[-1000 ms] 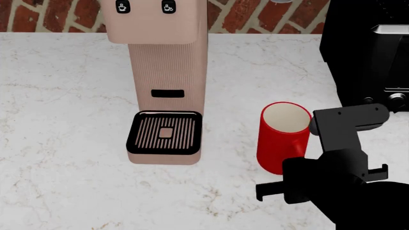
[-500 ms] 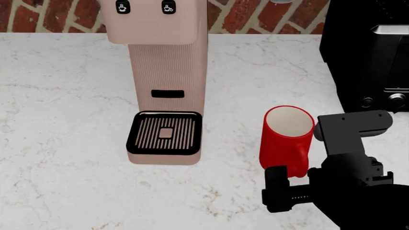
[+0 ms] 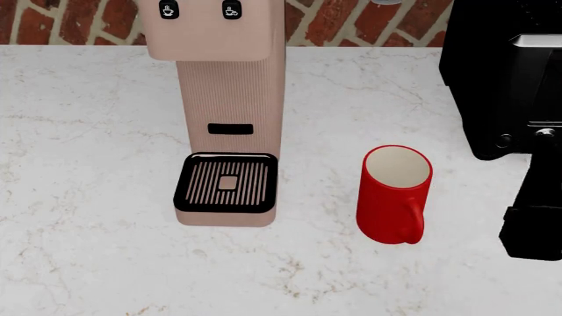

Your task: Pick the mug from under the coffee machine dispenser and place it on the counter.

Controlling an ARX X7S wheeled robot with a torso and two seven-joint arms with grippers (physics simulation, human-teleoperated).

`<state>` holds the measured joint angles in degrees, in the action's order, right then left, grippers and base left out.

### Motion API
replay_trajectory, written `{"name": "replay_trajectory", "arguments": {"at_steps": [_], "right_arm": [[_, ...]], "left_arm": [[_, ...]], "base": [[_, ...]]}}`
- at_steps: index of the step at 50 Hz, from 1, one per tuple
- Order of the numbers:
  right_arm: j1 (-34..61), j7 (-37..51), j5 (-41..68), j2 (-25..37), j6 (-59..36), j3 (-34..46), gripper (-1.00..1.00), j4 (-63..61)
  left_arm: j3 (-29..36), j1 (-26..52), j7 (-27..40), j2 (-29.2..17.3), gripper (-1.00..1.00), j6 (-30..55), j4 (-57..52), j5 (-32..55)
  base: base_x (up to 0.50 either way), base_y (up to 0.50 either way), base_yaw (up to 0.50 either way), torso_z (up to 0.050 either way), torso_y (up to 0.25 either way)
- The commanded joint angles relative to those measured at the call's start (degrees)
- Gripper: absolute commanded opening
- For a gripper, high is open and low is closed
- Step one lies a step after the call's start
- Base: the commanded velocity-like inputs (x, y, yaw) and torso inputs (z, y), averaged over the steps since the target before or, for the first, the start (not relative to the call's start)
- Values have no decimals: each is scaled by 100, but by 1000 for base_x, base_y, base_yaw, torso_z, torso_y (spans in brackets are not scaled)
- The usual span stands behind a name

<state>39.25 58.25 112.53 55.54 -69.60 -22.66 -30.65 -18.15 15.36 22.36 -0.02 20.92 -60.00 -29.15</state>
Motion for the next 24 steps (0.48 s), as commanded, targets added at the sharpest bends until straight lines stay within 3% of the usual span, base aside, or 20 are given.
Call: {"name": "replay_trajectory", "arguments": {"at_steps": [1,9,24], "right_arm": [[-1560,1494,2380,-104,-133,-3321,100,-1748],[-1738,1326,2440,-895,-435,-3627,100,-2125],[-1102,1120,1553,-1244,-493,-2296,100,-2008]], "left_arm": [[52,29,-68,0,100,36,0,-33],[100,12,-160,0,100,56,0,-75],[176,104,-338,0,100,173,0,-191]], "base": [[0,0,0,0,0],[0,0,0,0,0],[0,0,0,0,0]]}}
